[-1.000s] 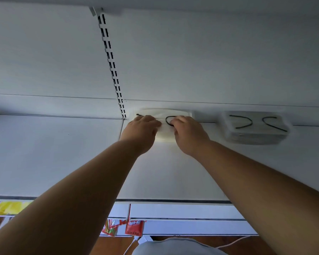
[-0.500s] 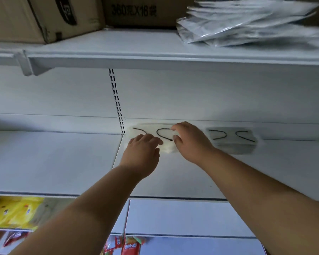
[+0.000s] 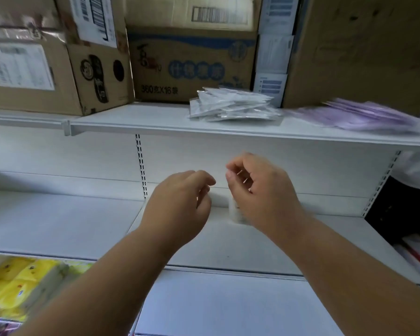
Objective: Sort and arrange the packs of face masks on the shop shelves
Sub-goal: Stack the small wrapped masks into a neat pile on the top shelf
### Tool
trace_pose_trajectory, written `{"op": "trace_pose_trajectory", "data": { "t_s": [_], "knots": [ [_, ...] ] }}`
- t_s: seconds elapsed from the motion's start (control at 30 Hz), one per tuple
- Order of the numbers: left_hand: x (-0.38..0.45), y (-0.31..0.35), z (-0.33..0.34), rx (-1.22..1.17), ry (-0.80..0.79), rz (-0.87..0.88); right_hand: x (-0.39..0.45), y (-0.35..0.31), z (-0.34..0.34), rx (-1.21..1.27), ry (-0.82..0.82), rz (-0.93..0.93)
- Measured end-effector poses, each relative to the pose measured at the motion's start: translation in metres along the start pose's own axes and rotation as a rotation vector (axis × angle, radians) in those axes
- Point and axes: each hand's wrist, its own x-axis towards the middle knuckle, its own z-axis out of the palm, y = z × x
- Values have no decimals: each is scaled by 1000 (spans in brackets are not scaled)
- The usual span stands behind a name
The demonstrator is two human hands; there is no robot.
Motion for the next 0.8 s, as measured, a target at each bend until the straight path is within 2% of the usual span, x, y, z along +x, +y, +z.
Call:
{"op": "trace_pose_trajectory", "data": {
  "t_s": [0.1,0.23,0.37,0.5,0.6,0.73,0.8],
  "knots": [
    [16,25,-28,-18,33,30,23,-17,-29,19,92,-50],
    [60,43,-56,8,45,94,71,-25,-48,-4,89,-84],
    [109,38,-73,36,29,108,120,-19,-46,-61,80,-7],
    [163,8,-82,95,-29,33,166,2,-37,-109,85,132],
    [203,-20,-70,100,-173,-79,194,27,-27,-209,-66,306],
    [240,-44,-38,-166,-403,-381,212,53,-10,-363,-401,554],
    [250,-47,-26,-268,-449,-502,215,60,-3,-326,-450,619]
  ]
}}
